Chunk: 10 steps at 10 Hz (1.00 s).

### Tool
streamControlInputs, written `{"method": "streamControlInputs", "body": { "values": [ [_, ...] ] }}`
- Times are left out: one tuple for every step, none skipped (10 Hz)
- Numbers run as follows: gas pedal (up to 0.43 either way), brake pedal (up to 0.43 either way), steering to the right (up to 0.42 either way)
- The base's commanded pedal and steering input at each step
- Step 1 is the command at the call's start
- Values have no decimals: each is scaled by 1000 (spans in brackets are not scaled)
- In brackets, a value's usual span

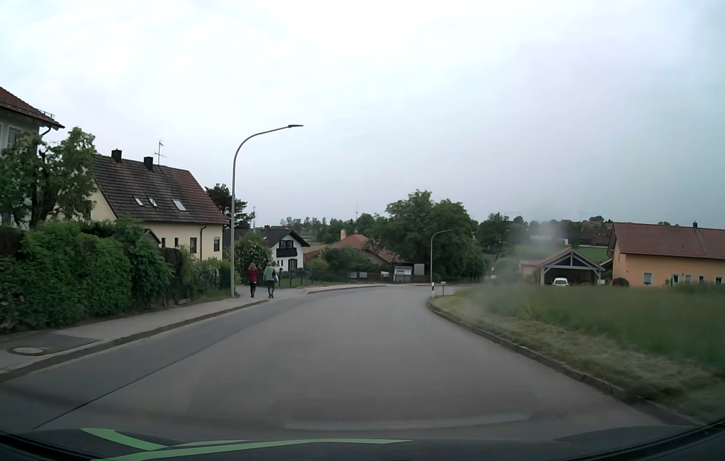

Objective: Follow the waypoints while adhering to traffic rules and regulations

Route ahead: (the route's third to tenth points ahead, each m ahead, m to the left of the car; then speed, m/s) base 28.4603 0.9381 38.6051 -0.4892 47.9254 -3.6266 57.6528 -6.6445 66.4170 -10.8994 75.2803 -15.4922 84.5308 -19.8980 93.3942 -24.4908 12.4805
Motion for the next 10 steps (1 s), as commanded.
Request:
{"method": "streamControlInputs", "body": {
  "values": [
    [0, 0, 4],
    [0, 0, 4],
    [0, 0, 6],
    [0, 0, 7],
    [0, 0, 8],
    [0, 0, 9],
    [0, 0, 12],
    [0, 0, 14],
    [0, 0, 16],
    [0, 0, 19]
  ]
}}
